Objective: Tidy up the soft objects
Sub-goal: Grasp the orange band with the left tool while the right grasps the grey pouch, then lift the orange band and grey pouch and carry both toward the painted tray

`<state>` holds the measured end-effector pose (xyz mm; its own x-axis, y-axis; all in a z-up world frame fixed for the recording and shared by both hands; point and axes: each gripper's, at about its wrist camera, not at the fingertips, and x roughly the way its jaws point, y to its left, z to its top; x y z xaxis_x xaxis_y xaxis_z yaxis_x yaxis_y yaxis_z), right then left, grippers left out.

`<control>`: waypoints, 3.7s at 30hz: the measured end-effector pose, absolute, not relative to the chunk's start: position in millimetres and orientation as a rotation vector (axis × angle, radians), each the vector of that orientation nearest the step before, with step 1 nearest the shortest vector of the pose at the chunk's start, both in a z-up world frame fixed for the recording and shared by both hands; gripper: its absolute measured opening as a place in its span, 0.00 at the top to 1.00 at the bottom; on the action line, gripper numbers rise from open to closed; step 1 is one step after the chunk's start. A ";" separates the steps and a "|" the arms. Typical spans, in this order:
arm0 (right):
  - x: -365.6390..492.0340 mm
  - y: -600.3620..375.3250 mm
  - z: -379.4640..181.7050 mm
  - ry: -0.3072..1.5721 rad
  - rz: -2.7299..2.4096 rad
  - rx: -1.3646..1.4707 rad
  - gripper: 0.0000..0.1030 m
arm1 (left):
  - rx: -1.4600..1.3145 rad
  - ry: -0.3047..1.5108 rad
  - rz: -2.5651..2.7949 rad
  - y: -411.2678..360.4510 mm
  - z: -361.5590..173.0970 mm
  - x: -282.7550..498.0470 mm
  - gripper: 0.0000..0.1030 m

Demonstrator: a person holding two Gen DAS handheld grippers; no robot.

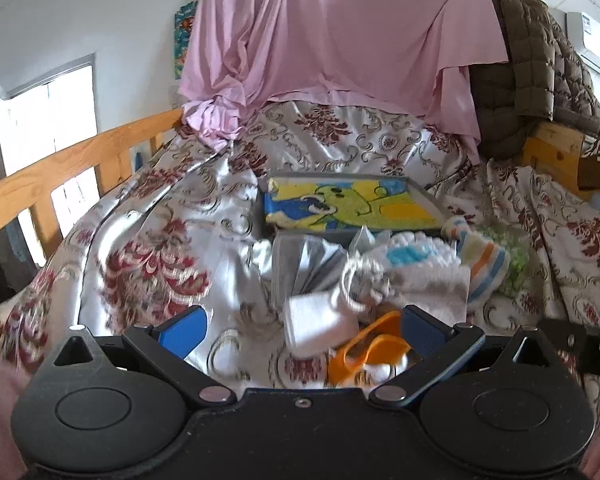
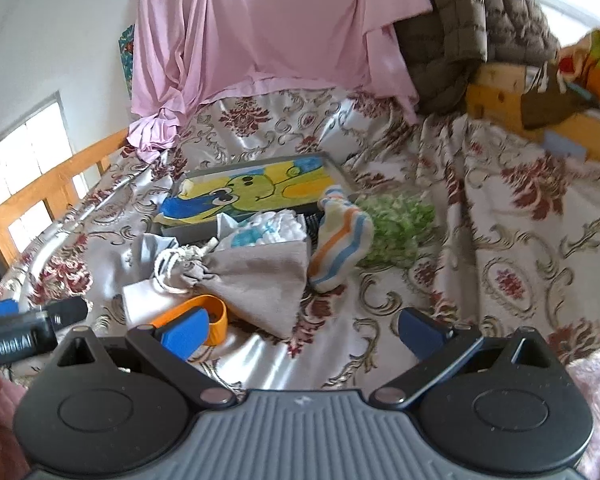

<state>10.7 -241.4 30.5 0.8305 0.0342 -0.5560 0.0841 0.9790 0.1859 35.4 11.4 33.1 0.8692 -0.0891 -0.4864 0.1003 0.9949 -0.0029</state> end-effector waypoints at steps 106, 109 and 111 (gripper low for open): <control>115.9 -191.3 4.3 0.379 0.295 -0.688 0.85 | 0.162 0.725 -0.663 -31.6 -21.9 145.1 0.87; 125.2 -196.0 11.1 0.373 0.274 -0.619 0.85 | 0.075 0.670 -0.629 -23.6 -12.3 148.2 0.87; 134.0 -199.6 17.0 0.364 0.255 -0.559 0.84 | 0.011 0.638 -0.601 -18.3 -4.3 154.9 0.87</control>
